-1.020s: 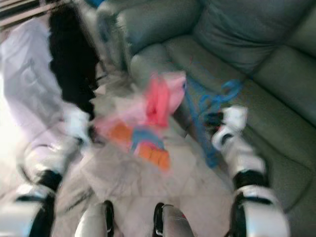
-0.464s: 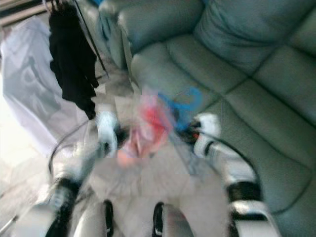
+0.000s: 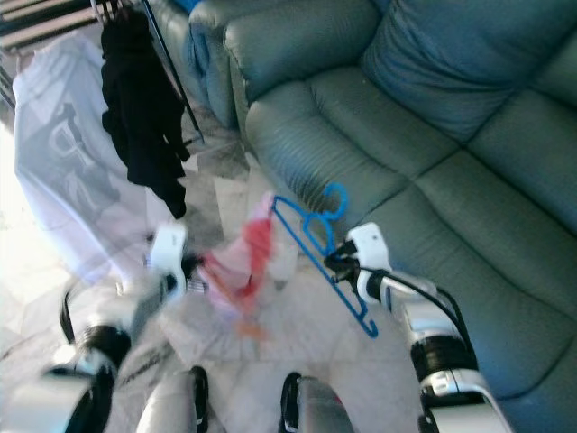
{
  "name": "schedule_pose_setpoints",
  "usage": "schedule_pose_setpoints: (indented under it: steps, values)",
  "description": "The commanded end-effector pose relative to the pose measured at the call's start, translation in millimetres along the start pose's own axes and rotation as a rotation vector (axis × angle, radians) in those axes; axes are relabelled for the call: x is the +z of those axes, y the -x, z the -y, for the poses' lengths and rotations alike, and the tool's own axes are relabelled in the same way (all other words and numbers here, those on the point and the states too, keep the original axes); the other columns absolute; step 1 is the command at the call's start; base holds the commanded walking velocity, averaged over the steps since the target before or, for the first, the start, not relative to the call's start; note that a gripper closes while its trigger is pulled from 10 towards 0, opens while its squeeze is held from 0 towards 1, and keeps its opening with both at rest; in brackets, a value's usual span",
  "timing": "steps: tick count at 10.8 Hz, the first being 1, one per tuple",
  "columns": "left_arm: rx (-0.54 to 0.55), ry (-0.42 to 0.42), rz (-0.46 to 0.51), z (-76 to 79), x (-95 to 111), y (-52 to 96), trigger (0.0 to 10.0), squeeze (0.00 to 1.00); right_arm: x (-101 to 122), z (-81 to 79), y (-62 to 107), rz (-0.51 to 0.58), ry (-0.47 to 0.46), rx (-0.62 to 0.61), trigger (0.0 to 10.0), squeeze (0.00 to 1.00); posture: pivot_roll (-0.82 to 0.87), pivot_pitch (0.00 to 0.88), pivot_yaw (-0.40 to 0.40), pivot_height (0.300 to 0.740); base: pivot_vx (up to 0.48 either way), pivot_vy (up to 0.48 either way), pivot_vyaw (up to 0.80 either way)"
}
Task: Hang hanger
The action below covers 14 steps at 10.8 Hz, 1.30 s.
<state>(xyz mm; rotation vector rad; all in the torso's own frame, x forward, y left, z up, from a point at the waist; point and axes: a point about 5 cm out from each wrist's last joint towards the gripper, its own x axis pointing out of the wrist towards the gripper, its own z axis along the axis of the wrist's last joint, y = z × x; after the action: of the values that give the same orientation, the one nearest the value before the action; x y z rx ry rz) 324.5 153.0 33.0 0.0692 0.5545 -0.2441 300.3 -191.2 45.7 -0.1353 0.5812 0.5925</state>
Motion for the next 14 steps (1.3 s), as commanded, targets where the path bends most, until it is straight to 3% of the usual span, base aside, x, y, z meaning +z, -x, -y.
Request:
schedule_pose_setpoints:
  steps: [1, 3, 4, 5, 6, 8, 10, 11, 12, 13, 14]
  values:
    - [-0.001, -0.015, -0.039, 2.5, -12, 0.1, 10.0, 0.0, -11, -7.6, -0.4, -0.046, 0.072, 0.062, 10.0, 0.0, -0.04, 0.152, -0.071, 0.74, 0.0, 0.0, 0.0]
    - [-0.092, -0.155, -0.053, 9.6, -19, 3.1, 10.0, 0.0, -9, -15.2, 2.5, -0.037, 0.096, 0.187, 10.0, 0.0, -0.04, 0.154, -0.078, 0.74, 0.0, 0.0, 0.0]
    - [-0.043, -0.13, -0.003, 4.3, -9, 2.3, 10.0, 0.0, -1, -0.3, 7.2, -0.022, 0.051, 0.125, 10.0, 0.0, -0.04, 0.153, -0.077, 0.74, 0.0, 0.0, 0.0]
    - [0.061, -0.145, 0.004, -7.7, -7, 2.3, 10.0, 0.0, -24, 0.4, 16.1, -0.183, 0.265, 0.19, 10.0, 0.0, -0.05, 0.152, -0.077, 0.74, 0.0, 0.0, 0.0]
    - [0.125, -0.047, 0.179, -12.5, 21, 2.5, 10.0, 0.0, -33, -15.1, 32.9, -0.194, 0.252, 0.425, 10.0, 0.0, -0.05, 0.152, -0.079, 0.74, 0.0, 0.0, 0.0]
    - [0.191, 0.001, 0.342, -21.8, 53, 6.6, 10.0, 0.0, -60, -17.8, 53.5, -0.37, 0.371, 0.572, 10.0, 0.0, -0.05, 0.154, -0.08, 0.74, 0.0, 0.0, 0.0]
    - [0.229, 0.012, 0.388, -30.4, 63, 9.2, 10.0, 0.0, -63, -20.1, 62.3, -0.399, 0.374, 0.653, 10.0, 0.0, -0.05, 0.154, -0.08, 0.74, 0.0, 0.0, 0.0]
    - [0.228, 0.027, 0.429, -28.9, 69, 9.9, 10.0, 0.0, -58, -23.0, 65.1, -0.371, 0.346, 0.682, 10.0, 0.0, -0.06, 0.153, -0.078, 0.74, 0.0, 0.0, 0.0]
    - [0.182, 0.085, 0.495, -19.6, 81, 10.7, 10.0, 0.0, -61, -17.5, 57.5, -0.37, 0.386, 0.591, 10.0, 0.0, -0.05, 0.155, -0.077, 0.74, 0.0, 0.0, 0.0]
    - [0.165, 0.111, 0.531, -14.7, 89, 11.7, 10.0, 0.0, -65, -20.9, 59.8, -0.396, 0.404, 0.633, 10.0, 0.0, -0.05, 0.155, -0.077, 0.74, 0.0, 0.0, 0.0]
    - [0.212, 0.074, 0.564, -14.3, 95, 13.6, 10.0, 0.0, -67, -27.1, 62.7, -0.407, 0.418, 0.684, 10.0, 0.0, -0.05, 0.156, -0.072, 0.74, 0.0, 0.0, 0.0]
